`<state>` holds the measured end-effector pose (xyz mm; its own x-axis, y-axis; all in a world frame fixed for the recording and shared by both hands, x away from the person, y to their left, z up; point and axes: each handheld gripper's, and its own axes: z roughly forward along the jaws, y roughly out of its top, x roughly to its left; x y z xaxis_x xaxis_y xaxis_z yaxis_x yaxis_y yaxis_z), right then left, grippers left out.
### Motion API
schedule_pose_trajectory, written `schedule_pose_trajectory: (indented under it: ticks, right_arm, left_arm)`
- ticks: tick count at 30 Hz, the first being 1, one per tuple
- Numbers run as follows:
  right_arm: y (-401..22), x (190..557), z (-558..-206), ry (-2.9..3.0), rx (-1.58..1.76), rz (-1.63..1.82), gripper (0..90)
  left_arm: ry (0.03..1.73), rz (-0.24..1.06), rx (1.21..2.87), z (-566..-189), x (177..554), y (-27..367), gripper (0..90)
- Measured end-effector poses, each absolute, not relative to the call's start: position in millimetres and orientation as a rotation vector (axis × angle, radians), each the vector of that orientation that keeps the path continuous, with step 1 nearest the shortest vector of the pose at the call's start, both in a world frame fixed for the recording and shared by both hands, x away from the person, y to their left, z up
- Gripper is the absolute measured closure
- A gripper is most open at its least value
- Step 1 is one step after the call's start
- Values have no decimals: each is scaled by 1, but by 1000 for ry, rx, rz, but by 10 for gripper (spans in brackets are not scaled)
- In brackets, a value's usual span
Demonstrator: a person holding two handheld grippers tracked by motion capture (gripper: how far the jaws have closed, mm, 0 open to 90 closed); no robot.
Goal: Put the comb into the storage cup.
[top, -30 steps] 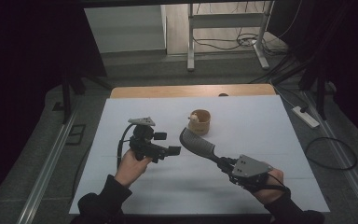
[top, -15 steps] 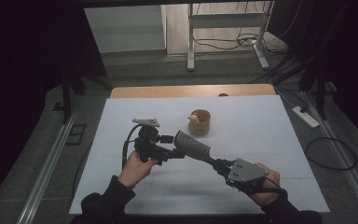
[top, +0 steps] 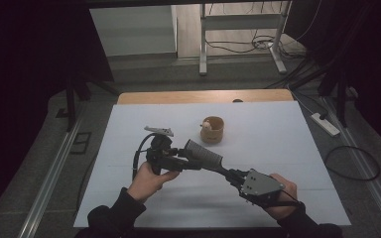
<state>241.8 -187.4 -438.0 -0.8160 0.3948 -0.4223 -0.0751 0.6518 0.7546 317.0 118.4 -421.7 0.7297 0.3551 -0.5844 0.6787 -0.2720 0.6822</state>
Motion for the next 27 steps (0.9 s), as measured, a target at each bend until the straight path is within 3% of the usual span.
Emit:
schedule_pose_trajectory:
  ticks: [6,13,18,27]
  right_arm:
    - [-187,242,-439,2292,243,1076,724]
    - [-187,242,-439,2290,238,1066,724]
    - [-187,243,-441,2291,227,1049,722]
    - [-185,243,-443,2285,214,1035,710]
  left_arm:
    - [817,-460,1849,-422,319,122,502]
    - [825,-521,1814,-425,319,123,735]
    - [832,-609,1763,-427,319,122,822]
    - [842,-604,1768,-427,317,122,831]
